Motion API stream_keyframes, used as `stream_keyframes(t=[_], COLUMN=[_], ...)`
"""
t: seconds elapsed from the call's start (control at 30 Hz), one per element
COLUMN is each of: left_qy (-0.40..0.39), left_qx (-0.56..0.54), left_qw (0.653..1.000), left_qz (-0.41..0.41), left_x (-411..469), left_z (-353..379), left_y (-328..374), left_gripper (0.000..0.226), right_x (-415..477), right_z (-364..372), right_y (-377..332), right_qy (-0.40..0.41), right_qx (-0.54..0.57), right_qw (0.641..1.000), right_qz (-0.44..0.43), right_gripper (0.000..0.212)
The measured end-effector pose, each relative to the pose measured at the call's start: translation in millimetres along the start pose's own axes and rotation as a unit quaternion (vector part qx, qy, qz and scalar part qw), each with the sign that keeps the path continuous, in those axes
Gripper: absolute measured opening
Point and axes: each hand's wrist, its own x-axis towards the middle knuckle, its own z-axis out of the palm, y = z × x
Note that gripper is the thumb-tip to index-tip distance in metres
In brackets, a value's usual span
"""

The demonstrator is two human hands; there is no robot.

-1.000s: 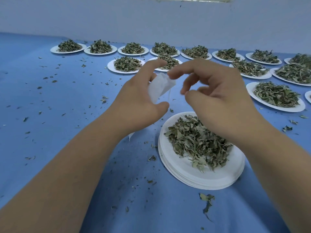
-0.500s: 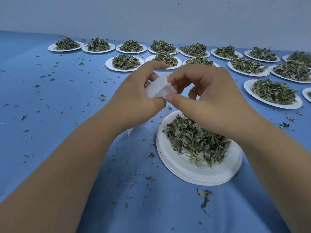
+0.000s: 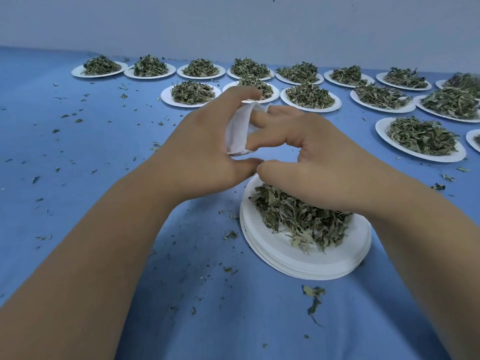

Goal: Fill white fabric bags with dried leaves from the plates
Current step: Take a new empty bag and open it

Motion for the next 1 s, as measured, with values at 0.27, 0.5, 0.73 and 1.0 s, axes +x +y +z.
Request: stream_keyframes(t=[0.27, 0.5, 0.73, 1.0], left_qy=[0.016, 0.036, 0.058, 0.072], left_qx=[0.001, 0.045, 0.082, -0.007], left_qw=[1.000, 0.997, 0.994, 0.997], left_qz=[-0.021, -0.051, -0.034, -0.026], left_x=[-1.0, 1.7, 6.7, 3.3], left_z=[2.3, 1.1, 4.3, 11.1], left_y=[2.6, -7.1, -8.8, -6.4], left_gripper=[0.048, 0.032, 0.041, 0.034], right_x=[-3.4, -1.3, 5.5, 8.4], right_z=[2.9, 0.6, -0.9, 3.7], right_y=[3.2, 12.2, 17.4, 15.0], right_qy=[0.036, 0.154, 0.212, 0.190], right_qx=[0.008, 0.024, 0.098, 0.127], right_qw=[0.999, 0.988, 0.972, 0.973], right_qz=[-0.001, -0.003, 0.017, 0.020], right_gripper=[0.031, 0.034, 0.015, 0.008])
